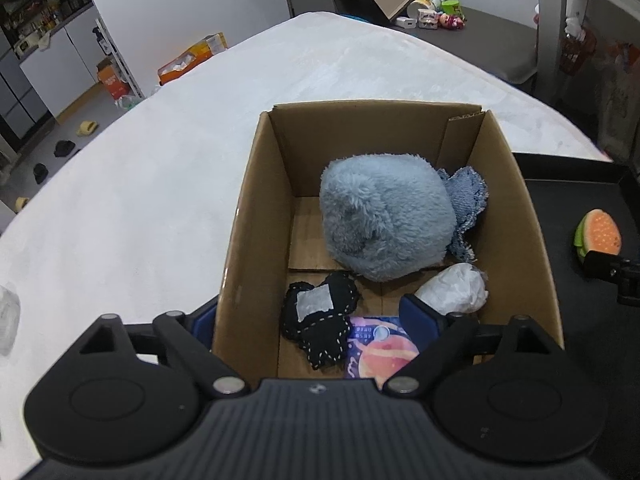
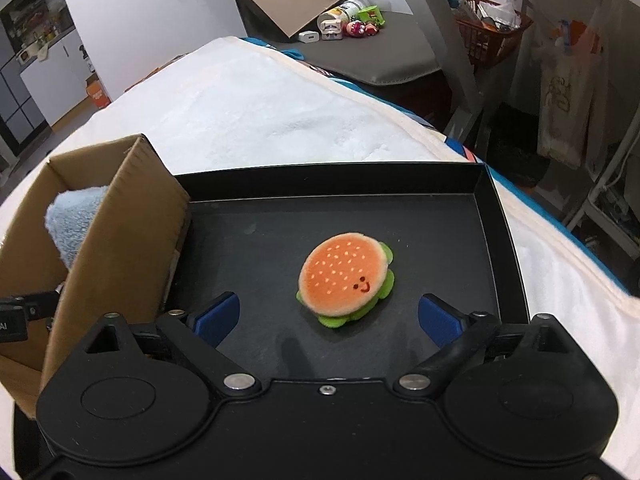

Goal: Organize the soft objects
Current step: 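Grasp the hamburger plush with the right gripper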

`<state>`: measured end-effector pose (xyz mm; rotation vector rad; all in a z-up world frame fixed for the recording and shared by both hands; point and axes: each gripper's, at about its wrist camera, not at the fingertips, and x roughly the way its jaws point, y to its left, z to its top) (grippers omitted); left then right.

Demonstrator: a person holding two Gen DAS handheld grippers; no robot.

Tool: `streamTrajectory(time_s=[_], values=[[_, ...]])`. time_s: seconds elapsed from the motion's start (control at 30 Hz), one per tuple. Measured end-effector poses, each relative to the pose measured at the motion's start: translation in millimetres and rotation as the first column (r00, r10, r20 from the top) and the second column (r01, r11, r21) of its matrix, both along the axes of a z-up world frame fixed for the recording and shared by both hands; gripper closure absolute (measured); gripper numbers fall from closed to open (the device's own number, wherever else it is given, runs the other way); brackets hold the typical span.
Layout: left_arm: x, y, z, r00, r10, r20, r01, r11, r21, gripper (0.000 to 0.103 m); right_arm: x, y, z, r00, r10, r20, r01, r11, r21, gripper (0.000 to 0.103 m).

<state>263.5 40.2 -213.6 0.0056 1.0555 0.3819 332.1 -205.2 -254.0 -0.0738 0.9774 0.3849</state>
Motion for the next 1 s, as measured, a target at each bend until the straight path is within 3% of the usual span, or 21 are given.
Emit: streamTrajectory(time_s=[0.33,0.63,0.83,0.9,0.97,1.0], values=[[11.9,-2.0,-7.2,1.0,0.004,-0.031,-0.003,0.999,0.032,0.009,14.8,7.7,-8.1,1.0,0.023,0.015,-0.022,1.0,-0.021,0.001],[13.1,1.8,-9.4,0.999,-0.015,-0.033,0.016,1.0,0.018,0.009,16.4,17.6,-27.6,0.999,0.041,-0.015,-0.042,0.995,-0.091,0.001],[11.6,4.5,-8.9,1.0,-0.019,-0.023,0.019,1.0,-0.001,0.009,12.9,22.2,-24.5,0.999,0.046,0.02,-0.043,0.993,-0.107,0.002],[11.2,4.3,-8.3,1.0,-0.023,-0.022,0.023,1.0,-0.003,0.009,12.0,24.1,-24.9,0.998,0.051,0.019,-0.049,0.994,-0.101,0.011],[10.4,4.7,-7.2,1.0,-0.024,-0.019,0.024,1.0,-0.007,0.009,13.3,24.8,-26.0,0.999,0.042,0.011,-0.041,0.993,-0.11,0.036],[9.6,5.0,-6.8,1.0,-0.024,-0.017,0.024,1.0,-0.012,0.009,12.5,24.5,-25.0,0.999,0.033,0.022,-0.03,0.992,-0.124,0.042]])
